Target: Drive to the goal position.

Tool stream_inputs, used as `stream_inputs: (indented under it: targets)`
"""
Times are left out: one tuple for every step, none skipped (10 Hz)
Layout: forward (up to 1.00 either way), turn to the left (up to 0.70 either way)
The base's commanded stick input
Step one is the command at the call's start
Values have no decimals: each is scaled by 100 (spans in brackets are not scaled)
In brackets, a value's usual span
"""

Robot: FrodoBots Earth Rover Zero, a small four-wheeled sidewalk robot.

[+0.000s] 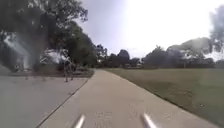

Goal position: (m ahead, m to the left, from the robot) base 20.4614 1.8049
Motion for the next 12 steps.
stream_inputs:
  targets:
    - [70,0]
    - [70,9]
    - [70,22]
    - [70,28]
    - [70,14]
    - [70,0]
    - [70,0]
    - [70,0]
    - [70,0]
    - [70,0]
    - [70,0]
    - [70,0]
